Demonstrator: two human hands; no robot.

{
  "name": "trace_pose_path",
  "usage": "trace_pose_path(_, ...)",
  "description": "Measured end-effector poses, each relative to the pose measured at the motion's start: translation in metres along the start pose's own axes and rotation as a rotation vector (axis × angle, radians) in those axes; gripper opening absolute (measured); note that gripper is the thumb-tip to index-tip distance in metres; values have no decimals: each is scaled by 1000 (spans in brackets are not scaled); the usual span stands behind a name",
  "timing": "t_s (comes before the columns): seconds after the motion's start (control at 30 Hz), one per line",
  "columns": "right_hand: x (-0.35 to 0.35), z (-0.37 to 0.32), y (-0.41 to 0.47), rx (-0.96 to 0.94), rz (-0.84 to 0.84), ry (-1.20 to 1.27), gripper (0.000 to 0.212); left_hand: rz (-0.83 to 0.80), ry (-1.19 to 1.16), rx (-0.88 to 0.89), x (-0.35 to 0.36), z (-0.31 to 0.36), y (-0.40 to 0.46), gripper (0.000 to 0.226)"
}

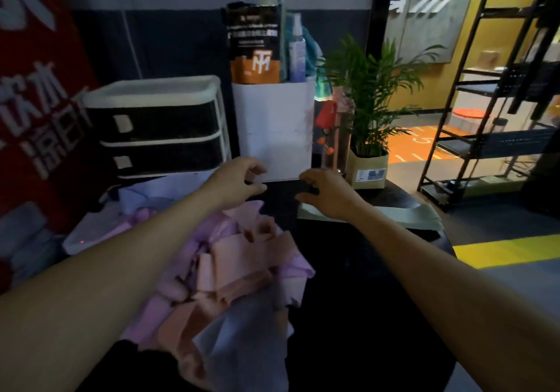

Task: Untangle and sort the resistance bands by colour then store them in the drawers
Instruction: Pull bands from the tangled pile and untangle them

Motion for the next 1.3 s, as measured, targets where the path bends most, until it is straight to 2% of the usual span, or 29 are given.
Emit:
trace_pose_path(0.33, 36, -147, -10, -211, -35, 68, 32, 187, 77, -110, -93, -46, -121, 28)
trace_pose_path(0.47, 63, -199, -15, -278, -73, 74, 34, 207, 73, -171, -117, -78, -164, 26)
trace_pose_path(0.6, 92, -233, -13, -352, -135, -34, 35, 218, 42, -319, -130, -118, -201, 27)
trace_pose_path(0.73, 111, -265, -15, -416, -112, -55, 30, 193, 95, -425, -134, -149, -231, 15)
trace_pose_path(0.83, 129, -285, -19, -466, -141, -72, 21, 183, 122, -501, -127, -176, -248, 33)
trace_pose_path(1.0, 145, -293, -19, -506, -140, -103, 28, 158, 165, -666, -114, -213, -264, 50)
trace_pose_path(1.17, 157, -290, -10, -490, -180, -55, 10, 132, 140, -801, -103, -235, -267, 64)
trace_pose_path(1.23, 155, -288, -11, -467, -184, -38, 16, 96, 199, -811, -101, -240, -266, 62)
trace_pose_path(1.3, 159, -285, -12, -455, -206, -40, 10, 61, 259, -799, -102, -242, -266, 48)
Point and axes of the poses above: each hand's wrist, its own y-axis towards the middle knuckle, its own x-axis out of the palm, z = x × y, the point moved 5 cm from there along y, towards the middle knuckle, and after that the axes turned 2 degrees about -y, right-handed, at the moved point
